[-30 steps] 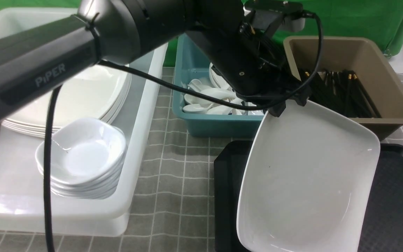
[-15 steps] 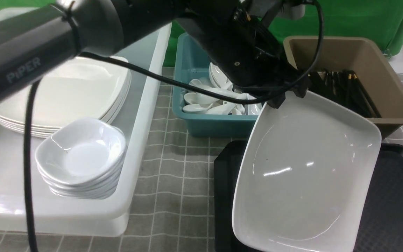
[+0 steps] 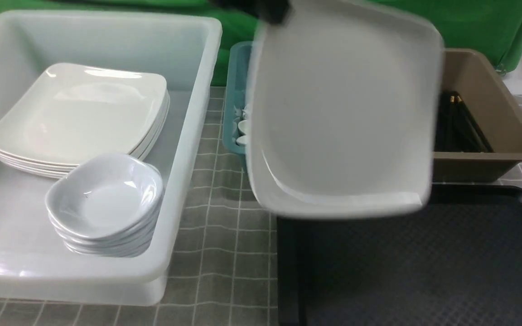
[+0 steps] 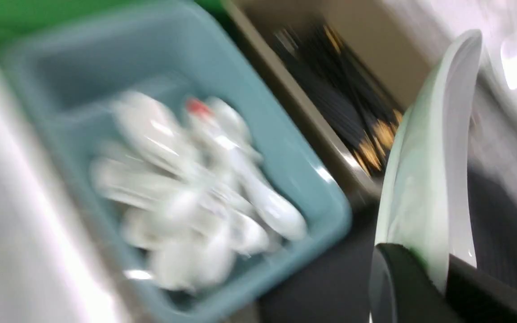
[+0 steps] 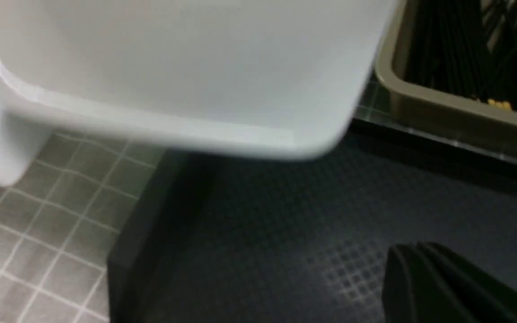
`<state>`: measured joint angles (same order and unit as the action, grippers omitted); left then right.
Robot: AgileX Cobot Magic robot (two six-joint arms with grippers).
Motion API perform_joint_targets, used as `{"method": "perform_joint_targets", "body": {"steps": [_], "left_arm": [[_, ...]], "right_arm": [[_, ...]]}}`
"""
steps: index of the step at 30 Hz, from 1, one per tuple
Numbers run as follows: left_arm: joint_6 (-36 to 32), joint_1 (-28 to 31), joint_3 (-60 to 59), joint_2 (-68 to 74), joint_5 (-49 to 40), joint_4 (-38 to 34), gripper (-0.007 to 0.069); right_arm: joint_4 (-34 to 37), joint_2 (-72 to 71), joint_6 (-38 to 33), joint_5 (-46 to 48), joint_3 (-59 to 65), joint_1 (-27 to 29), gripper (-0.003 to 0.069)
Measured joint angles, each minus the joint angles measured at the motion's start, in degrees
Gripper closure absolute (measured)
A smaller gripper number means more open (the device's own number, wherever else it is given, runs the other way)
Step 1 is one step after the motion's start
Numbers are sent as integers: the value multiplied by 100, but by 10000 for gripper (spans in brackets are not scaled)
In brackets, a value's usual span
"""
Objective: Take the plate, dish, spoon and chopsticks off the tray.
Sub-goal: Use the left arm to put the plate into the large storage box on the left
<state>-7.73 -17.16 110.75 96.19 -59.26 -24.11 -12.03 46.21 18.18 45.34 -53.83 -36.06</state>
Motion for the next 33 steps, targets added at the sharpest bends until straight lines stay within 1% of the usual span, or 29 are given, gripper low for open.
{"method": "perform_joint_targets", "body": {"steps": [1,3,5,9,11,12,14,17,21,28,31,33], "left_arm": [[-18,86,8,-28,6,-52,598],[-180,1205,32,-115,24,-709,598],[-357,2006,-23,-120,100,-1185,598],[-527,3134,-512,-129,560,-1663,598],[-560,3475,-820,-129,849,-1766,598],[-595,3721,-1127,-129,1138,-1882,598],[-698,4005,-1618,-122,1629,-2069,598],[-1051,4207,-2343,4,2376,-2561,594],[-1330,4171,-2781,349,2610,-2908,595],[-1346,4122,-2913,841,2783,-2875,595],[-1335,4122,-2913,952,2724,-2880,595],[-1317,4118,-2913,1028,2651,-2710,585]], "right_arm": [[65,54,-71,0,-35,0,636],[519,418,-520,-5,-246,0,636],[913,739,-871,-5,-402,0,636],[1269,1152,-1187,-10,-614,0,636],[1307,1267,-1226,-34,-648,0,636],[1325,1321,-1254,-64,-648,0,636],[1331,1366,-1281,-97,-648,0,636],[1343,1373,-1301,-175,-648,0,636],[1348,1373,-1301,-187,-653,0,636],[1348,1373,-1304,-175,-653,0,636],[1348,1373,-1273,-175,-653,0,636],[1348,1373,-1245,-175,-653,0,636]]}}
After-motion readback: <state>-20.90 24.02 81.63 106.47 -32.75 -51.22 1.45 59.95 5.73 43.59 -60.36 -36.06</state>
